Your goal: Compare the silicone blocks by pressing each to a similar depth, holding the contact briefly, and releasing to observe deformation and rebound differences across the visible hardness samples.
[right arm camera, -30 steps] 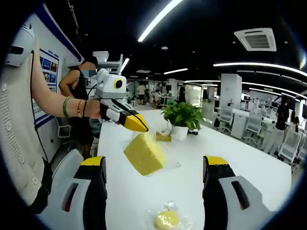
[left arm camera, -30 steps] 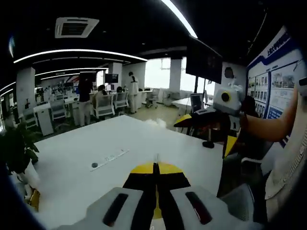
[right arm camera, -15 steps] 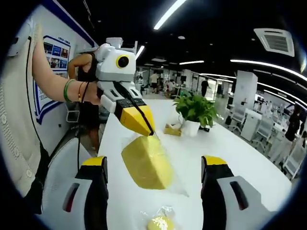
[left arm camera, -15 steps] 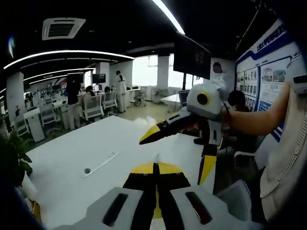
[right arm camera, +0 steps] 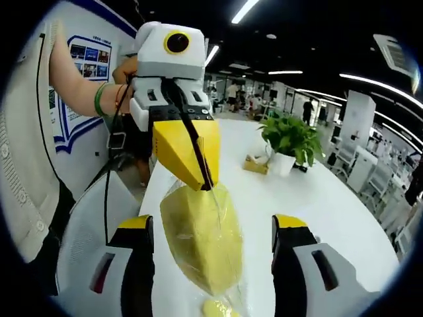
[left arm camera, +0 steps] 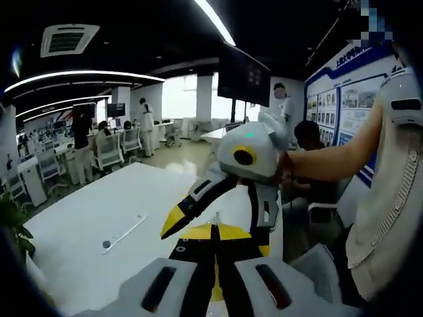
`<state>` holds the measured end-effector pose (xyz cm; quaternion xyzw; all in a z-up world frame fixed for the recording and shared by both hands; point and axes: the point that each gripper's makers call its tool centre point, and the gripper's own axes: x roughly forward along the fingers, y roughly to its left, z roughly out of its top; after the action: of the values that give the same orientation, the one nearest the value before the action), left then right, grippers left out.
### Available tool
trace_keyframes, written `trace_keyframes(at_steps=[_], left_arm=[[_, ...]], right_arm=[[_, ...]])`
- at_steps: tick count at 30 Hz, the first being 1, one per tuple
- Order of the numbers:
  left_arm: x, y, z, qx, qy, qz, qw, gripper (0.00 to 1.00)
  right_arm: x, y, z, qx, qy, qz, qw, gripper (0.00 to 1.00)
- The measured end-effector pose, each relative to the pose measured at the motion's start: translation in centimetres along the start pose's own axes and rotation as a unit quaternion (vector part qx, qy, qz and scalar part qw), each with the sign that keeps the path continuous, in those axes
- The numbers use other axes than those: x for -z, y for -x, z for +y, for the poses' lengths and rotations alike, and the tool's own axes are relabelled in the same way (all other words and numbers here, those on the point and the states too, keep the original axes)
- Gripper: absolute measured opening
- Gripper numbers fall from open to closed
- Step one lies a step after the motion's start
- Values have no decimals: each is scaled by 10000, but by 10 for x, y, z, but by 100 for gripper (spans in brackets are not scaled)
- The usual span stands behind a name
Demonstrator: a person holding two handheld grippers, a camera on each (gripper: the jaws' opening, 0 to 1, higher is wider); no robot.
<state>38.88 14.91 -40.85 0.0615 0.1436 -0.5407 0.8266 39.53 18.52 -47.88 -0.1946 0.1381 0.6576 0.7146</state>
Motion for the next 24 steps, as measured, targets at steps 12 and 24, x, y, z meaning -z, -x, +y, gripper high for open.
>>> trace_keyframes(at_steps=[12,24], left_arm=[[-3,-3,-21,359,-368,108,9986,0],[6,3,-33,361,-694,293,9965,0]], right_arm=[[9,-5,18,-394,-20,229,9990,38],[14,-3,33,-474,-164,501,9975,17]])
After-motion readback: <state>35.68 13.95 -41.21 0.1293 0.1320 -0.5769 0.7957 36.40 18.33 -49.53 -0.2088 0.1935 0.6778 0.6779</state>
